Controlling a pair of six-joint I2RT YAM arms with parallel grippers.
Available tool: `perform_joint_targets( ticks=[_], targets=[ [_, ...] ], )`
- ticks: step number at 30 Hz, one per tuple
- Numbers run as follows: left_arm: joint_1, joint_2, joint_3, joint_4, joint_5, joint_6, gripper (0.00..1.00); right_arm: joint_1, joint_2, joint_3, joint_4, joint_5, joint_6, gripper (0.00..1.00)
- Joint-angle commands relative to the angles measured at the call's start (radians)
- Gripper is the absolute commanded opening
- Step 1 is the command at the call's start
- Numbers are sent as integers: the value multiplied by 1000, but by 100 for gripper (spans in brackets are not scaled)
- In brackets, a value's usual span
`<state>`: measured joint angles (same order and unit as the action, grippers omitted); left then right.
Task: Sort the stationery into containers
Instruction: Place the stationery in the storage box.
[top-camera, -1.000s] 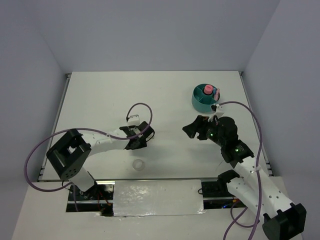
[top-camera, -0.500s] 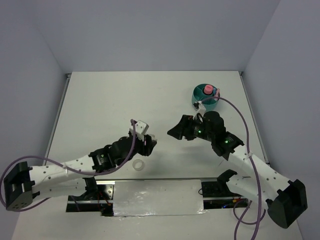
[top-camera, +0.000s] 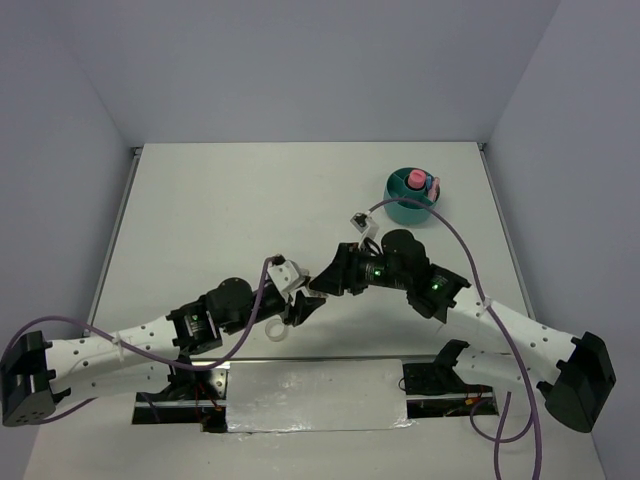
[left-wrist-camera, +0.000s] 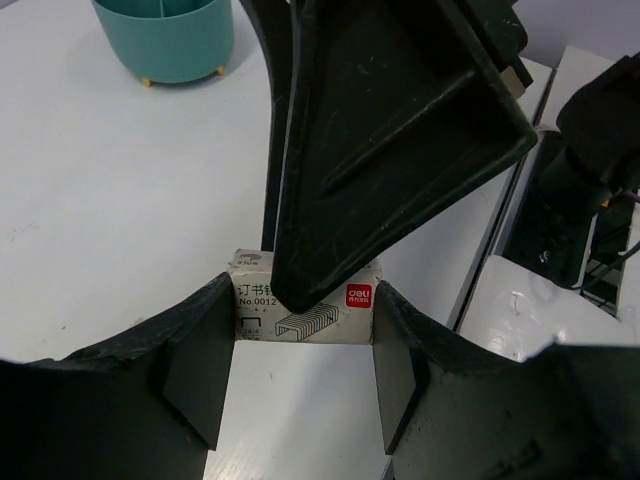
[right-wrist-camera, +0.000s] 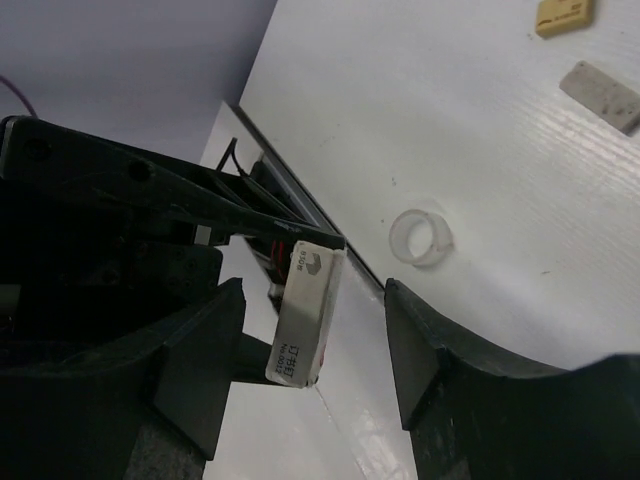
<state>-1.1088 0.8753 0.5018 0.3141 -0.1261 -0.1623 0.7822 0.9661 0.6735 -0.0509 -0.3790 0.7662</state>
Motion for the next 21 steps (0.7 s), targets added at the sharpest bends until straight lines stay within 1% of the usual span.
perform_joint_targets(
  ticks=[1, 2, 3, 5, 6, 8, 10, 11, 12, 13, 14, 15, 16, 17, 18, 19, 21],
  targets=[
    [-5, -5, 47, 48, 82, 33, 1, 34, 0, 46, 74, -26, 22, 64],
    [-5, -10, 46, 46, 80, 35, 2, 37, -1, 46, 69, -17, 16, 62],
    [-6, -12, 43, 48, 77, 35, 2, 40, -1, 44, 62, -12, 15, 55],
    [-8, -22, 43, 49, 71, 37, 5, 61, 5, 46, 57, 17, 5, 49],
    [-6, -24, 43, 45, 65, 40, 6, 71, 11, 49, 25, 31, -2, 45],
    [-6, -25, 52, 37, 57, 44, 8, 94, 28, 57, 2, 55, -16, 41],
    [-6, -24, 61, 16, 43, 50, 11, 107, 37, 55, 8, 52, -18, 31],
    [-6, -24, 66, 10, 30, 49, 13, 115, 45, 58, 8, 55, -21, 20],
    [-6, -24, 67, -1, 11, 44, 19, 118, 48, 61, 8, 58, -22, 16],
    [-6, -25, 72, -6, -25, 41, 25, 118, 51, 64, 6, 63, -24, 5],
    [-6, -27, 73, -9, -56, 38, 36, 118, 52, 76, -3, 72, -25, 0],
    [-6, -30, 75, -15, -101, 6, 65, 118, 57, 89, -10, 95, -37, 0],
    [-6, -32, 80, -50, -201, -14, 82, 117, 60, 106, -24, 110, -53, 0],
    [-6, -32, 99, -76, -251, -63, 99, 106, 77, 163, -77, 138, -73, 0],
    [-6, -30, 112, -111, -300, -92, 99, 94, 91, 202, -110, 210, -115, 0],
    [-6, -21, 147, -201, -390, -117, 99, 75, 132, 281, -144, 241, -136, 0],
    [-3, -6, 185, -315, -496, -215, 99, -27, 184, 355, -223, 285, -171, 0]
  ],
)
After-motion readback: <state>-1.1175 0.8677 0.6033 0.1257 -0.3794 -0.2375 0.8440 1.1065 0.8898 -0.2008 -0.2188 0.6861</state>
